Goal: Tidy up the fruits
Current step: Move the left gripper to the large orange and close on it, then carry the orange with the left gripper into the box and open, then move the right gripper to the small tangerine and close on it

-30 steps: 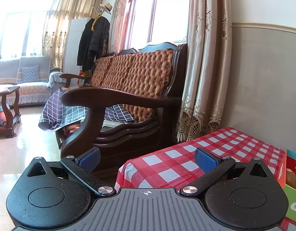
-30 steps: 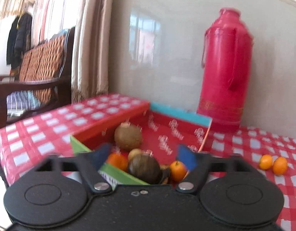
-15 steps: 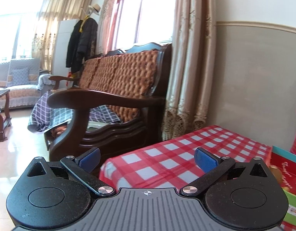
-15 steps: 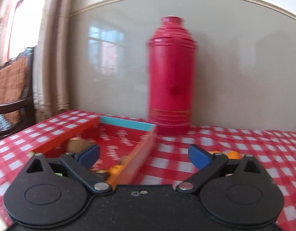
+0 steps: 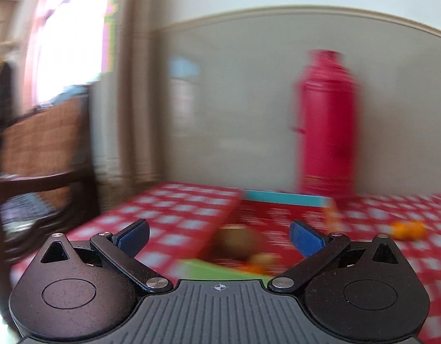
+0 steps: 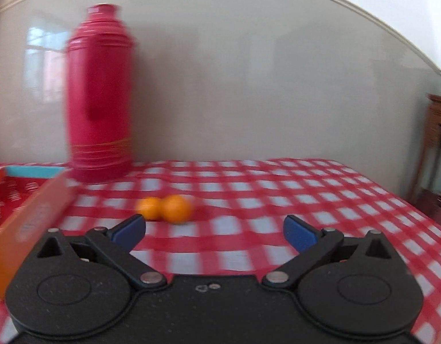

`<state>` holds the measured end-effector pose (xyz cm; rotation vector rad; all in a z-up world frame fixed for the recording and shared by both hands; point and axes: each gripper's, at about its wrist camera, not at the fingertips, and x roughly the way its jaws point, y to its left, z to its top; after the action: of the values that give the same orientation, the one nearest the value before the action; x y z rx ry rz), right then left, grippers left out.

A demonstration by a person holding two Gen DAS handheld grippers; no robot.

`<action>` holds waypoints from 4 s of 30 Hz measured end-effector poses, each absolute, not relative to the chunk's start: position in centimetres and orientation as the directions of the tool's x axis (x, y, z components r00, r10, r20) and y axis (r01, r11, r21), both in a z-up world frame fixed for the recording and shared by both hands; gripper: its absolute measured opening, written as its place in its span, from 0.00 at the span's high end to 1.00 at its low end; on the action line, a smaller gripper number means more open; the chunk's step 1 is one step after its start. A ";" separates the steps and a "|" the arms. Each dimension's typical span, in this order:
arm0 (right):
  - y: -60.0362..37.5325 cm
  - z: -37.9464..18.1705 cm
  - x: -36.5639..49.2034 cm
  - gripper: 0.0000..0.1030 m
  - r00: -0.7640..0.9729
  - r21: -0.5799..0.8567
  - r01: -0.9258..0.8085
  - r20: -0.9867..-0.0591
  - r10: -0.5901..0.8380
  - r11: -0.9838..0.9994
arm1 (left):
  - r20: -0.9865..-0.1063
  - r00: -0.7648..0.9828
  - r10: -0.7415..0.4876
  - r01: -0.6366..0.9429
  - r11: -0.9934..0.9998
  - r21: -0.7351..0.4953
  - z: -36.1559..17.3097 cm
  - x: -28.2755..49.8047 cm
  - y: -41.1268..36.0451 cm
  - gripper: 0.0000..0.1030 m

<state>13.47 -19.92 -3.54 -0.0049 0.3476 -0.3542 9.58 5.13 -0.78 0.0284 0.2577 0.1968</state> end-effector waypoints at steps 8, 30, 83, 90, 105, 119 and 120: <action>-27.1 -3.5 10.4 0.06 0.815 0.016 0.524 -0.301 -0.496 0.852 | -0.352 0.927 -0.126 0.164 0.983 0.078 -1.0 15.1 -7.0 0.00; -35.3 -3.6 6.7 0.06 0.775 0.147 0.601 -0.346 -0.528 0.785 | -0.506 0.836 -0.213 0.342 0.923 0.175 -5.7 25.5 -21.2 0.34; -26.1 -2.8 10.7 0.06 0.882 0.088 0.403 -0.303 -0.361 0.911 | -0.415 0.857 0.305 -0.256 0.952 0.170 -2.3 20.4 2.1 0.64; -22.1 -3.1 13.5 0.06 0.911 0.075 0.279 -0.336 -0.239 0.957 | -0.470 0.814 0.342 -0.331 0.937 0.109 -2.8 19.4 5.7 0.44; -17.0 -4.1 19.5 0.06 0.902 0.070 0.122 -0.425 -0.081 0.990 | -0.313 0.867 0.388 -0.406 0.914 0.007 -0.8 11.0 12.2 0.00; -16.6 -5.4 27.3 0.26 0.839 0.042 0.129 -0.538 -0.087 0.991 | -0.360 0.808 0.467 -0.553 0.811 -0.191 -3.9 8.4 19.2 0.00; -16.8 -5.5 27.7 0.31 0.833 0.048 0.129 -0.547 -0.082 0.991 | -0.366 0.805 0.468 -0.557 0.808 -0.191 -4.0 8.4 19.4 0.00</action>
<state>27.74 -16.77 -5.50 0.0836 0.5760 -0.1118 8.37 19.43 -3.98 -0.2984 0.3112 0.5570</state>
